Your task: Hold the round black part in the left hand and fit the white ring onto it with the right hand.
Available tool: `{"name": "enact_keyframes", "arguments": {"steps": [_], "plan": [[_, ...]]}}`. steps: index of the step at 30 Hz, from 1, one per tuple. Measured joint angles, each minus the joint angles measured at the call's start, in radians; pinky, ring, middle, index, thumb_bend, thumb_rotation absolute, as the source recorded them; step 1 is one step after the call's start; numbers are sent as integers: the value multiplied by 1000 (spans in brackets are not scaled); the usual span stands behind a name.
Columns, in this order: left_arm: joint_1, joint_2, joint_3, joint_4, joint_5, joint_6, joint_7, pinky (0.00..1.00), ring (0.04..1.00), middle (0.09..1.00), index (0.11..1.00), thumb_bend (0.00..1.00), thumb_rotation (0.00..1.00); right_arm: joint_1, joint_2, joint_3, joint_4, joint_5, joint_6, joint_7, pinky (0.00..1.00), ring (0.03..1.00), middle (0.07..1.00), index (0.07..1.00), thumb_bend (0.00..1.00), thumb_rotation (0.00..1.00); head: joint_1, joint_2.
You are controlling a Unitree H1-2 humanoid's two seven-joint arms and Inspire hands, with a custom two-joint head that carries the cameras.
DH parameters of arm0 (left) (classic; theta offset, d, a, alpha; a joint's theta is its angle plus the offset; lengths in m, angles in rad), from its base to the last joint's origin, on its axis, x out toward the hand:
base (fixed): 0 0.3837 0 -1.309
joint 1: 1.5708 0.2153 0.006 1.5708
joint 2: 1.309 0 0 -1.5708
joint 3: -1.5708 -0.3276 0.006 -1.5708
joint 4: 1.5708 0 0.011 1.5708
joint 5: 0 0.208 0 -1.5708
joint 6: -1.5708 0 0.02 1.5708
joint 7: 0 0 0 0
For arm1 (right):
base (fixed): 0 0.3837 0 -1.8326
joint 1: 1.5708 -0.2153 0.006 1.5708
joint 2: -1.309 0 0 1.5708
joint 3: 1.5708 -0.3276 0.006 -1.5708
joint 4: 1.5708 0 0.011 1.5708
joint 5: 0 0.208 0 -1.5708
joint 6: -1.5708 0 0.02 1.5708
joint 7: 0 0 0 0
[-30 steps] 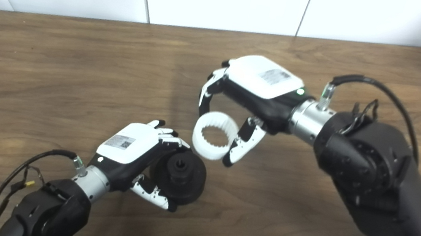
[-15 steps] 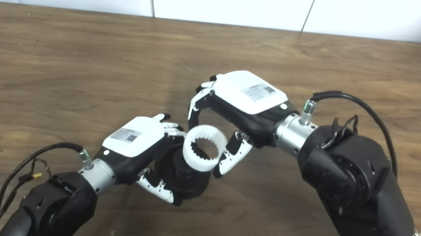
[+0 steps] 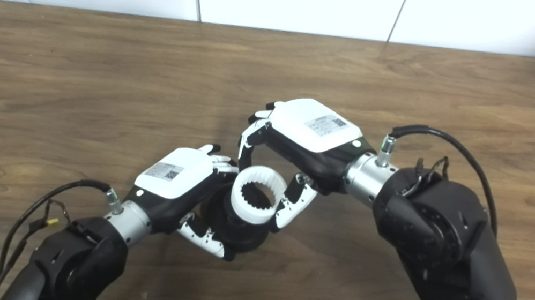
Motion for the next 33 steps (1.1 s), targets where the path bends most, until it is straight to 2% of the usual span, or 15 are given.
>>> {"name": "enact_keyframes", "arguments": {"steps": [7,15,33], "plan": [[0,-3,-1,0,2,7,-3,1000,892,771,480,525,53,29,25,1,43,-12,-46,-37,968,894,769,481,526,138,-5,-3],[0,-3,-3,1,2,8,-3,1000,895,778,480,525,53,34,34,3,63,-22,-69,-62,976,899,770,481,526,137,-2,-8],[0,-6,-8,1,1,14,-3,1000,882,772,480,525,52,52,57,12,74,-56,-87,-73,999,908,773,481,526,137,0,0]]}}
